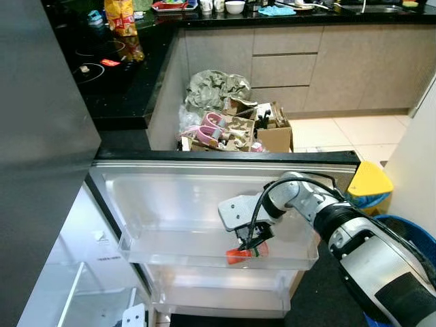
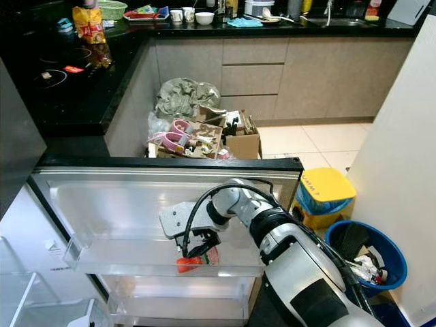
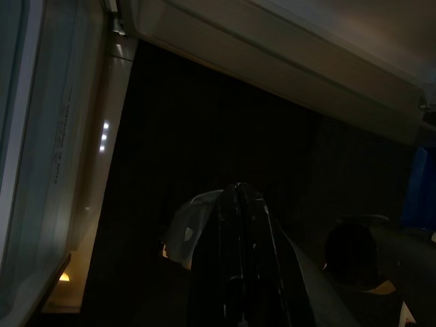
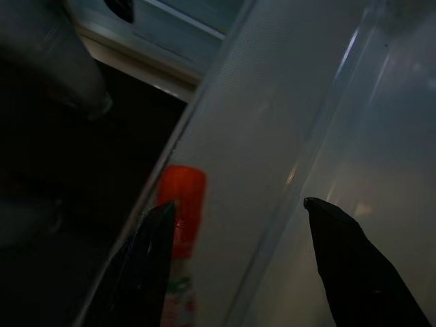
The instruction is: Restocking fridge
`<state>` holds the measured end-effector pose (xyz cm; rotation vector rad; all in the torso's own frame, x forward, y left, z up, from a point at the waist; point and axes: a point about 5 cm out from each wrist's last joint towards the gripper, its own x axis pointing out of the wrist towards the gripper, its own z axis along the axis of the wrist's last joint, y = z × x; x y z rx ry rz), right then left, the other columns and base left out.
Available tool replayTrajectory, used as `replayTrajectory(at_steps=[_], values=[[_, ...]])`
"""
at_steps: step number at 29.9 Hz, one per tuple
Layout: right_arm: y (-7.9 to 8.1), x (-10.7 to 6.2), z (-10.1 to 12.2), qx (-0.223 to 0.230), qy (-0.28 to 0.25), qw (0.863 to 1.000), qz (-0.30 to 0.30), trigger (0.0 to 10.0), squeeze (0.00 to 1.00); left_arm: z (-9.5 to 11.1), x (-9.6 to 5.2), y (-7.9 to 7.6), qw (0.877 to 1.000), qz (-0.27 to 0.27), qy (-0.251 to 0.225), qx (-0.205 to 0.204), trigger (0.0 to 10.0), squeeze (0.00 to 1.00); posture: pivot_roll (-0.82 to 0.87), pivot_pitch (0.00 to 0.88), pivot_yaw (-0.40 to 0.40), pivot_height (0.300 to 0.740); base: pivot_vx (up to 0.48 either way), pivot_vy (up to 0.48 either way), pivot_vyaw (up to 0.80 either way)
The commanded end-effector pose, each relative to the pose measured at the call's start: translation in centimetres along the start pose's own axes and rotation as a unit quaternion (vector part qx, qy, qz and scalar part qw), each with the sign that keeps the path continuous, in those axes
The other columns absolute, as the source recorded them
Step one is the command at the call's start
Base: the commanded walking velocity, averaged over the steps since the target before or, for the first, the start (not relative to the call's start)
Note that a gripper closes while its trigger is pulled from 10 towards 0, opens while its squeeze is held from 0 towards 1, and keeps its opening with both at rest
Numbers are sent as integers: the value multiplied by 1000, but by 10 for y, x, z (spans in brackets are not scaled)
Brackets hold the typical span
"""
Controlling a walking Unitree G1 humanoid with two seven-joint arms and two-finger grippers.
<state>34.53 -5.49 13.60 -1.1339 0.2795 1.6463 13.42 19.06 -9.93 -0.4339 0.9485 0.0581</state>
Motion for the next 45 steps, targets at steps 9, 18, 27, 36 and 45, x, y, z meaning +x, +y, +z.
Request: replayTrajectory(at_steps=[9,18,27,36,45], values=[[8,18,4,-20,-1,1000,10,10000,0,-8,0,-3,1000,1,11,-6,10000,0,-3,42,-25,740,0,0,0],[19,25,0,-11,11,998,55,10000,0,-13,-2,-2,1000,0,16,-4,10000,0,-7,72,-22,740,0,0,0],[23,27,-1,3,14,997,74,10000,0,-20,-8,7,1000,4,26,5,10000,0,-16,126,-11,740,0,0,0],[25,28,-5,11,21,997,79,2000,0,-20,-8,8,1000,3,27,9,10000,0,-17,130,-5,740,0,0,0],[27,23,-12,16,41,995,85,0,0,-18,-7,6,1000,-2,23,11,10000,0,-21,121,-5,740,0,0,0]])
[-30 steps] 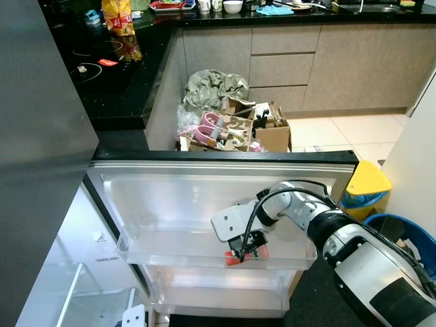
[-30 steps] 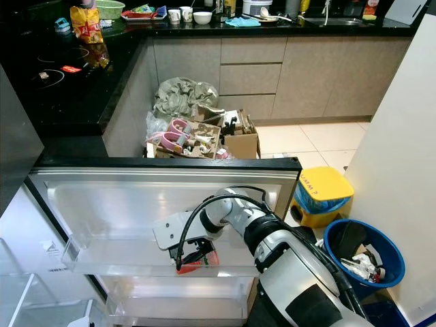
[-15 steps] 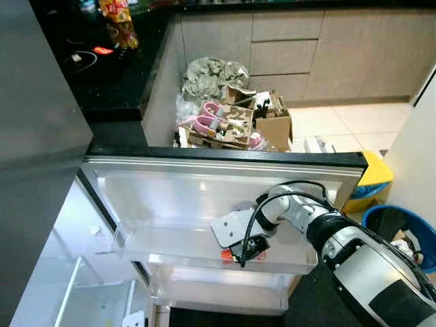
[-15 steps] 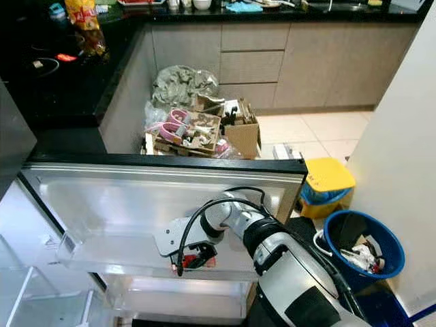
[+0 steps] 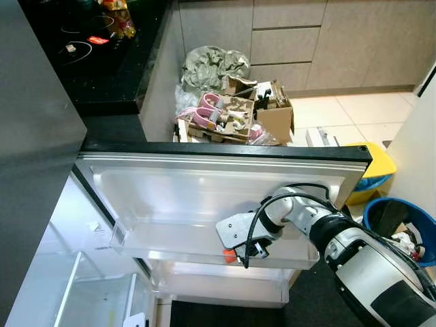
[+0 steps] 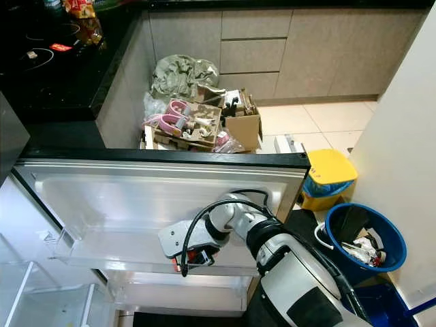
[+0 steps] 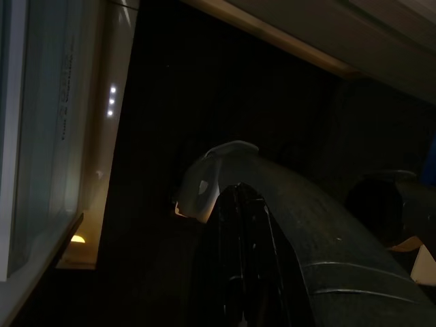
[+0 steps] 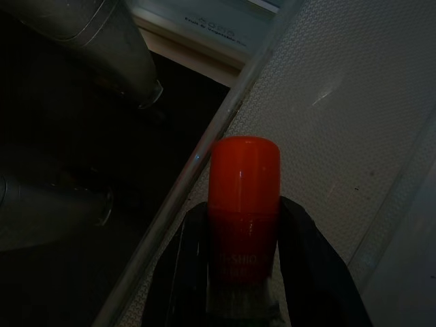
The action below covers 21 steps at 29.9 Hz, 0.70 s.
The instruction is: Restocking fridge
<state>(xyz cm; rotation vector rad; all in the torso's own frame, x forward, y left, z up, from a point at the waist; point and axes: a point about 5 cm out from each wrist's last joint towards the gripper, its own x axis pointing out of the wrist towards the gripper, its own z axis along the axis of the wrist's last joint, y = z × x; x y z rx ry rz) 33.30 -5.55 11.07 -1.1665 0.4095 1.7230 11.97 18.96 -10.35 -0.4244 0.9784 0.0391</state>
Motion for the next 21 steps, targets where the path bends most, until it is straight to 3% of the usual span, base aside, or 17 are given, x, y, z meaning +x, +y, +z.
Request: replayTrajectory(at_steps=[1,6,9,14,21], values=[[6,5,-5,6,16,1000,18,0,0,-3,-1,2,1000,1,6,3,10000,0,-21,121,-5,740,0,0,0],[2,1,-5,6,17,1000,-6,0,0,-2,-1,2,1000,1,4,3,10000,0,-18,116,-7,740,0,0,0],[-7,-5,-2,14,2,998,-55,0,0,-2,-1,2,1000,2,3,3,10000,0,-16,114,-8,740,0,0,0],[-40,-38,14,48,-90,970,-222,0,0,-2,-1,2,1000,1,2,1,10000,0,-17,114,-10,740,0,0,0],[-47,-45,25,60,-160,945,-278,0,0,-2,-1,0,1000,-1,0,1,10000,0,-27,117,-10,740,0,0,0]])
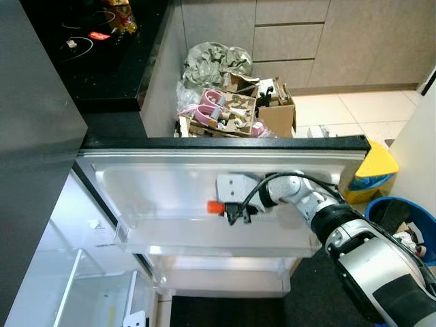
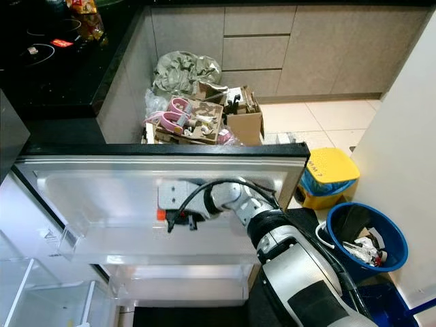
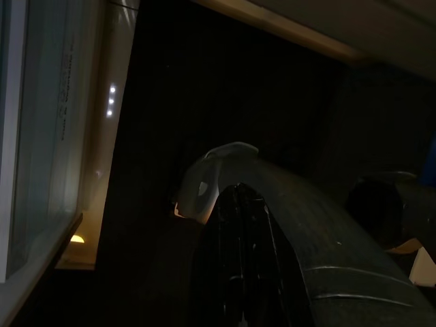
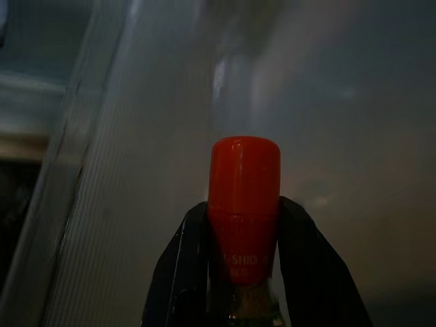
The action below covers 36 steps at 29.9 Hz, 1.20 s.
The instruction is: Restocking fridge
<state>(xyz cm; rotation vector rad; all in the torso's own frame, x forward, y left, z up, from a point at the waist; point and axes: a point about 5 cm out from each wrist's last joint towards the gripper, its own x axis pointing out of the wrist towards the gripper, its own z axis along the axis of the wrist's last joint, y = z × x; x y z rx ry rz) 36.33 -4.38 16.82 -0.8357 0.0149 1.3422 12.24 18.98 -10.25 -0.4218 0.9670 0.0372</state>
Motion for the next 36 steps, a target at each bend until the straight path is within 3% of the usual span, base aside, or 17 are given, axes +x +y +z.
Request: replayTrajectory(at_steps=[1,6,10,13,15,19,22,25,34,36], values=[[-1,3,7,13,-31,999,-20,0,0,-4,-1,1,1000,0,6,-1,10000,0,-27,117,-10,740,0,0,0],[-1,5,12,32,-63,997,-38,0,0,-5,-1,0,1000,-1,5,-2,10000,0,-30,117,-10,740,0,0,0],[-4,2,14,61,-99,990,-84,0,0,-5,-1,-1,1000,-4,5,-3,10000,0,-31,120,-8,740,0,0,0],[-6,-5,12,105,-146,973,-146,0,0,-6,-1,-3,1000,-5,6,-3,10000,0,-34,120,-9,740,0,0,0],[-4,-6,12,119,-163,967,-154,0,0,-7,-1,-3,1000,-6,6,-3,10000,0,-34,120,-9,740,0,0,0],[4,-7,8,202,-222,930,-213,0,0,-6,0,-4,1000,-7,4,-6,10000,0,-28,121,-17,740,0,0,0],[6,-7,7,212,-223,923,-229,0,0,-6,0,-5,1000,-8,3,-6,10000,0,-28,121,-17,740,0,0,0],[15,-2,11,231,-239,909,-253,0,0,-5,1,-5,1000,-10,1,-5,10000,0,-36,119,-14,740,0,0,0],[25,5,21,234,-239,899,-283,0,0,-4,1,-6,1000,-13,-1,-4,10000,0,-38,119,-14,740,0,0,0],[24,4,20,235,-229,889,-319,0,0,-4,1,-7,1000,-14,-1,-4,10000,0,-42,119,-18,740,0,0,0]])
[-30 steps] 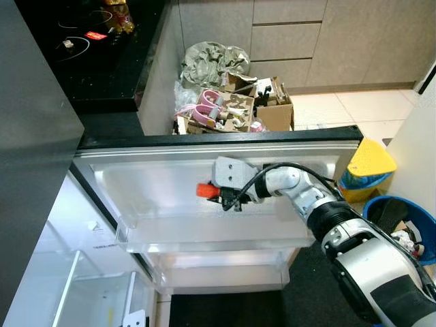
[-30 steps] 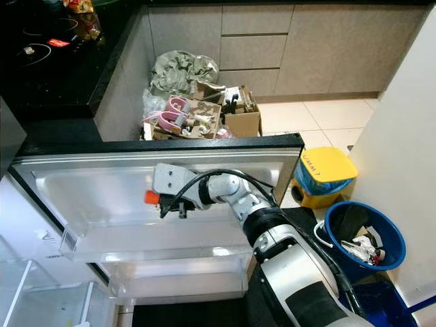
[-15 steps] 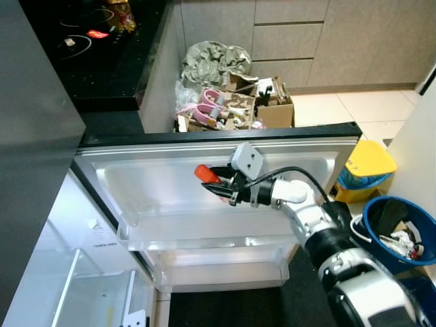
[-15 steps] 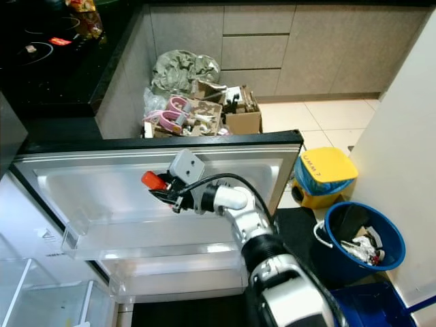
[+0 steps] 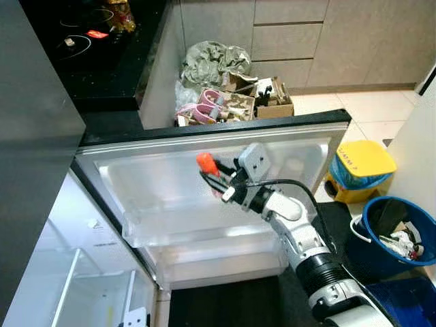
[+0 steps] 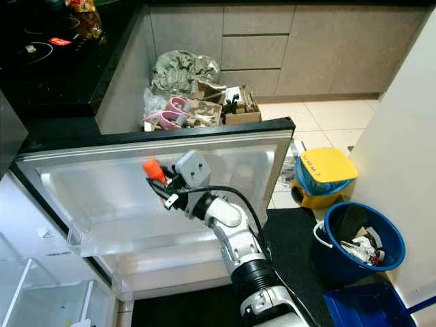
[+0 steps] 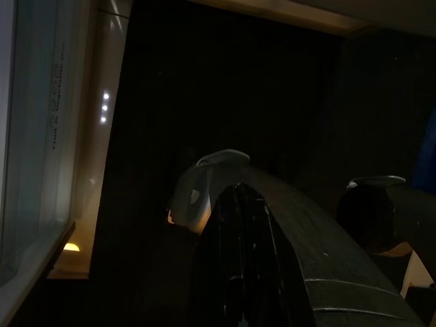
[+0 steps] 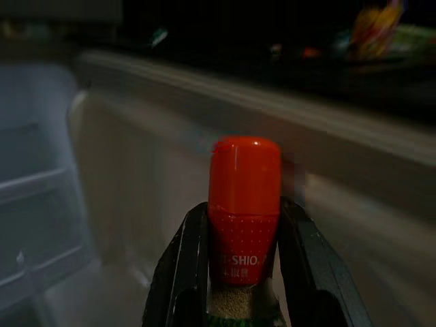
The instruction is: Restocking fridge
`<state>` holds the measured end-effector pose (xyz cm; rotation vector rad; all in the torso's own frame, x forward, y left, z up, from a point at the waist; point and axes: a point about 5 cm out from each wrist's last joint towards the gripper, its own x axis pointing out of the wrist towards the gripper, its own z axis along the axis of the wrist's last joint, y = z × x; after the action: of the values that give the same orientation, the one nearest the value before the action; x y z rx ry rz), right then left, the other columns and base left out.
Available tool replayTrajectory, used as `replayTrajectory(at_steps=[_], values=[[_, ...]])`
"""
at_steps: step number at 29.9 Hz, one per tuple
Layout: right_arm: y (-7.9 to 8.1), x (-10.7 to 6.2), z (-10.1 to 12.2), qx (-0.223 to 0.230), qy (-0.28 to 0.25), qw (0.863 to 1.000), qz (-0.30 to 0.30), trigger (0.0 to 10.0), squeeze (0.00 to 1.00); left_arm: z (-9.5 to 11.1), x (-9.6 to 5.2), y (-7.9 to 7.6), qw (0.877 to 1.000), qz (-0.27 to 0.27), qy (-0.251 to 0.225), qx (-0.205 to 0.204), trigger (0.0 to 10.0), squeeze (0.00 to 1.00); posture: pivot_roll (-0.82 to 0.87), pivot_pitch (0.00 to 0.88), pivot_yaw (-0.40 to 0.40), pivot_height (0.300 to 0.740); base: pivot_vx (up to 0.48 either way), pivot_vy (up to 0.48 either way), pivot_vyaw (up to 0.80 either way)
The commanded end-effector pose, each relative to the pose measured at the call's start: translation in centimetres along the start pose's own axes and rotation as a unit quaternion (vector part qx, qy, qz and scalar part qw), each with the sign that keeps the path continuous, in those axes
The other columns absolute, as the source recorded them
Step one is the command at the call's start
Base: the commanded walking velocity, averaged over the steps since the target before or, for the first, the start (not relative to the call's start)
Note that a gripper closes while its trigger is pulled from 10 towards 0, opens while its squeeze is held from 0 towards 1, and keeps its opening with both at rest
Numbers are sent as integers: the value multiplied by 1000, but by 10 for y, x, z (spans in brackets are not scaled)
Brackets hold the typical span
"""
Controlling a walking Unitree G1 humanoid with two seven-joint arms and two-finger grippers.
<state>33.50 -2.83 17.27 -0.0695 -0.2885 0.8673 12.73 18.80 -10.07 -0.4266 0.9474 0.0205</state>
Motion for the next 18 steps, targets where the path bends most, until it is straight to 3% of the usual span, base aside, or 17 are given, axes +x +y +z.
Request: replayTrajectory(at_steps=[1,10,14,18], values=[[-4,-4,-4,-4,9,999,-43,0,0,-8,0,-4,1000,-4,7,-6,10000,0,-42,119,-18,740,0,0,0],[-35,-17,-4,-54,27,987,-151,0,0,-7,1,-8,1000,-10,6,-7,10000,0,-45,116,-21,740,0,0,0],[-34,-32,-21,-29,39,977,-209,0,0,-7,2,-9,1000,-12,6,-6,10000,0,-43,118,-23,740,0,0,0],[-32,-37,-30,-16,44,973,-225,0,0,-7,1,-7,1000,-11,5,-5,10000,0,-38,116,-22,740,0,0,0]])
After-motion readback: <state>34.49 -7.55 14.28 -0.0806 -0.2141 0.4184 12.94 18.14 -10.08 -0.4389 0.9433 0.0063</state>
